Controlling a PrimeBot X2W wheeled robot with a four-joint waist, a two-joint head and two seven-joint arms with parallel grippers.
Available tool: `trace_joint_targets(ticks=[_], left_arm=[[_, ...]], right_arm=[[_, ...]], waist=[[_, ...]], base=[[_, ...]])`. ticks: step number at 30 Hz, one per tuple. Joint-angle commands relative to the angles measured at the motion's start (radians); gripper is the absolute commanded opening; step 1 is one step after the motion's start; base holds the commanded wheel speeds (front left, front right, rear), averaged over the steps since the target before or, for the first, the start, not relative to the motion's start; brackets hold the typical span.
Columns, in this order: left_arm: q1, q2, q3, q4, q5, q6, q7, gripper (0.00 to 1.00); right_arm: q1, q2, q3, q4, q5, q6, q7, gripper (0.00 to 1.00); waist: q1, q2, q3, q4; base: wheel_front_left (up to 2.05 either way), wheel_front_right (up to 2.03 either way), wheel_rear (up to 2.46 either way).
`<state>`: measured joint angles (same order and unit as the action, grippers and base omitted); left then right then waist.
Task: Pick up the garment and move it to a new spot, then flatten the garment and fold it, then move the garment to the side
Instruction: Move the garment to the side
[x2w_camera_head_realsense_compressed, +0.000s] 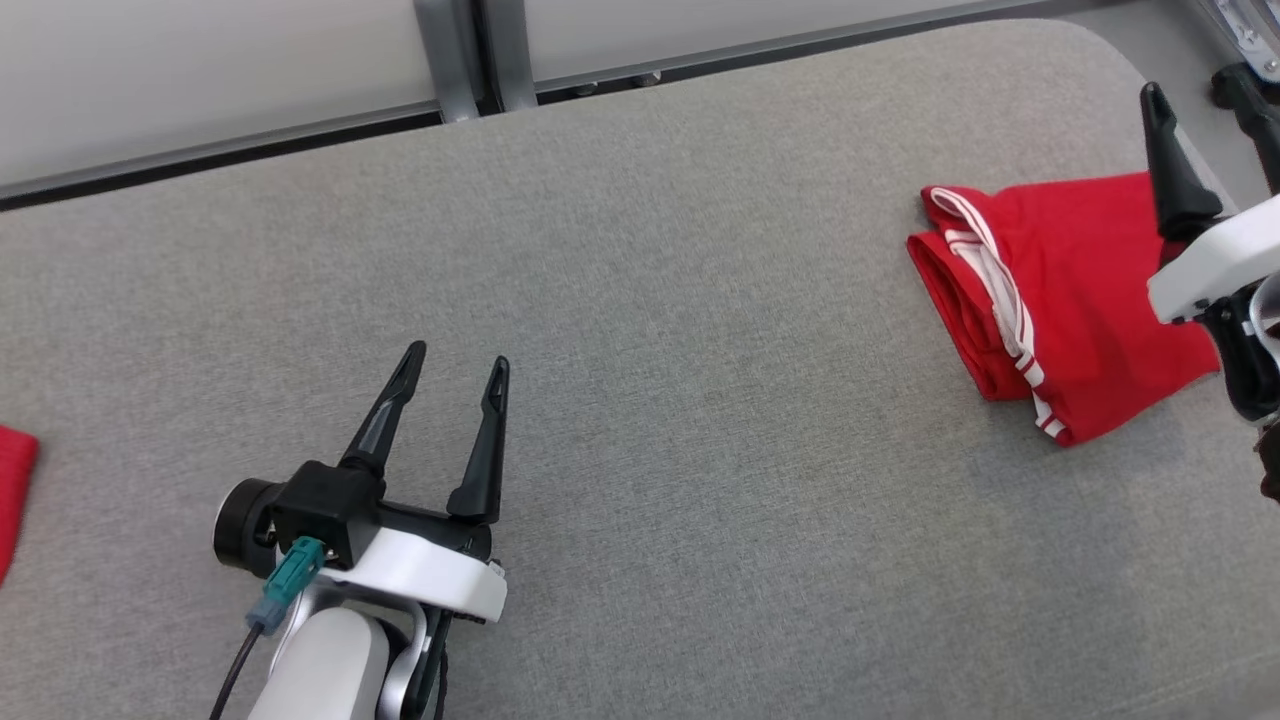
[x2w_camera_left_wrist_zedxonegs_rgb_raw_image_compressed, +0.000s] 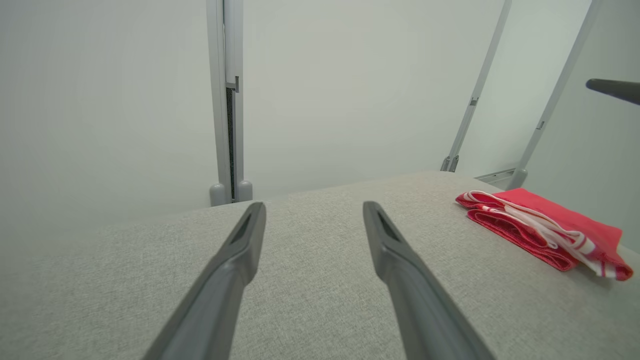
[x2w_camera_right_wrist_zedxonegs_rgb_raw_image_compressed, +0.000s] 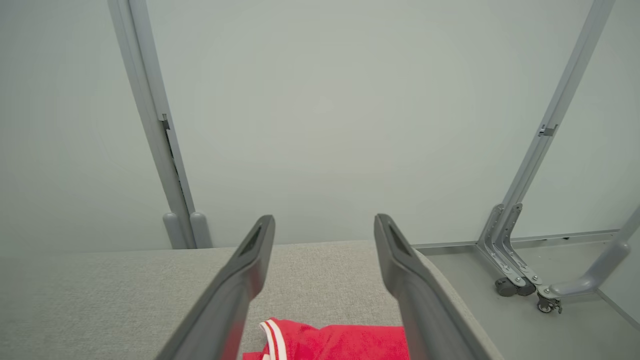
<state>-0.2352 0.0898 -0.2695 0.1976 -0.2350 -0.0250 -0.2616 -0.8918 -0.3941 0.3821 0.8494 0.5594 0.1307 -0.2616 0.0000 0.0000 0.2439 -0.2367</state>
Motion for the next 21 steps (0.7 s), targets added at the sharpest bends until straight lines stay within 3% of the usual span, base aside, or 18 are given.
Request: trace_joint_targets(ticks=[1,10,21], left_arm=[[0.014,0.005,0.015,-0.008,-0.007,0.008,-0.003,1.0],[0.098,0.012,0.1,-0.041,-0.026,0.027,-0.003,1.0],[0.188,0.003,0.153,-0.034,-0.038,0.041,-0.003,1.0]], right_arm=[[0.037,0.005,-0.012,-0.034,-0.01,0.0,-0.004,1.0],[0.242,0.041,-0.079,-0.248,-0.059,0.0,-0.004,1.0],[0.514,0.086,-0.21,-0.401,-0.094,0.0,-0.004,1.0]], waist=[[0.0,0.0,-0.05,0.035],[0.0,0.0,-0.158,0.095],[0.0,0.0,-0.244,0.172]], base=[[0.0,0.0,0.0],[0.0,0.0,0.0],[0.0,0.0,0.0]])
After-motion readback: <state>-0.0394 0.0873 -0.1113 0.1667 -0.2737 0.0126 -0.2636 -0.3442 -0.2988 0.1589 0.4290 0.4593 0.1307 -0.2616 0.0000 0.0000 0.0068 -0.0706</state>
